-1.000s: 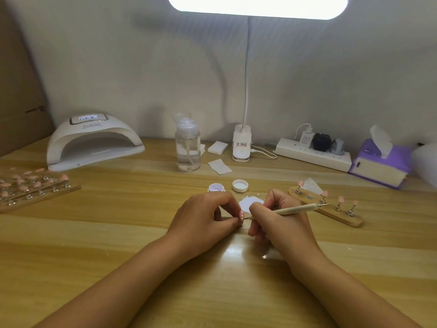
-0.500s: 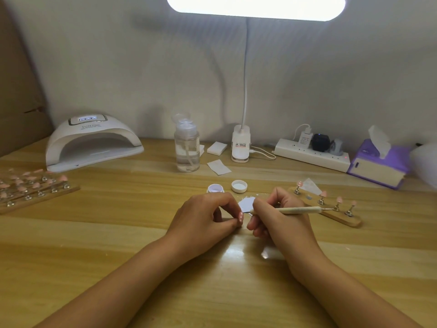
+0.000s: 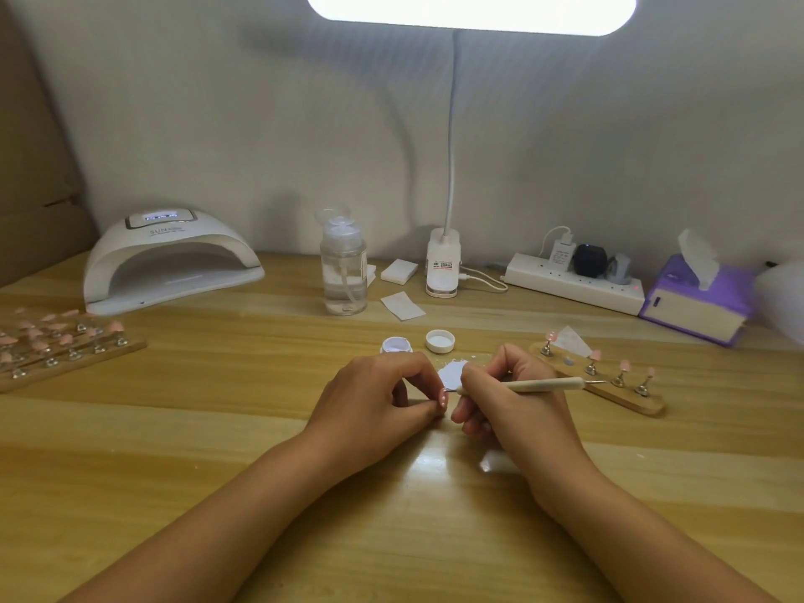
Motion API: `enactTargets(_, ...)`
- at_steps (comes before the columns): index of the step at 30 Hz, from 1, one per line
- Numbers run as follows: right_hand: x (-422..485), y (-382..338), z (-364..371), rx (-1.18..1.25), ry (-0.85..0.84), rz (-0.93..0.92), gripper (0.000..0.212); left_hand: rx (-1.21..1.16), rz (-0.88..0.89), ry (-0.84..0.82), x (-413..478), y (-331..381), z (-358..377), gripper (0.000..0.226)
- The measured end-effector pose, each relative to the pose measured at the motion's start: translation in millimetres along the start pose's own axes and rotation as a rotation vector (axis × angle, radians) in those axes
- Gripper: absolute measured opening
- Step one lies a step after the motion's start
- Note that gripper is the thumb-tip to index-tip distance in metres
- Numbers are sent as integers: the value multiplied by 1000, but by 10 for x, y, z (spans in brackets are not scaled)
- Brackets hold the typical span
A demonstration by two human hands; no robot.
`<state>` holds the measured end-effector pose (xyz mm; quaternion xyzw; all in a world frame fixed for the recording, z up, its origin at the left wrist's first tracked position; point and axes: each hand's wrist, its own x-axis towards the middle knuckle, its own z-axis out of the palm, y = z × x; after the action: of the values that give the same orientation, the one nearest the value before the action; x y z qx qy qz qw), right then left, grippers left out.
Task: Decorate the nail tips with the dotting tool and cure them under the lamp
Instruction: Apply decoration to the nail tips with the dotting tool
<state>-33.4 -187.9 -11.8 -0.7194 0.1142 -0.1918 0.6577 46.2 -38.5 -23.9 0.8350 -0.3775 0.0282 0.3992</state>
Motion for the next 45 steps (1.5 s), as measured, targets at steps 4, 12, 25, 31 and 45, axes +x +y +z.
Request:
enactTargets(4, 3, -8, -1, 44, 20, 5, 21, -1, 8, 6, 0, -1, 8, 6)
enactTargets(12, -35, -29, -47, 98, 248, -172, 30, -57, 43, 64, 9, -22, 26, 11)
enactTargets(25, -124, 49, -1, -437, 14, -507, 44, -173, 68, 207, -56, 74, -35, 13)
enactTargets(31, -138, 60, 37, -480, 46, -677, 50, -193, 75, 168, -34, 82, -38, 15)
enactTargets(45, -128, 79, 42, -520, 115, -746, 44, -107, 107, 184, -44, 81, -29, 18)
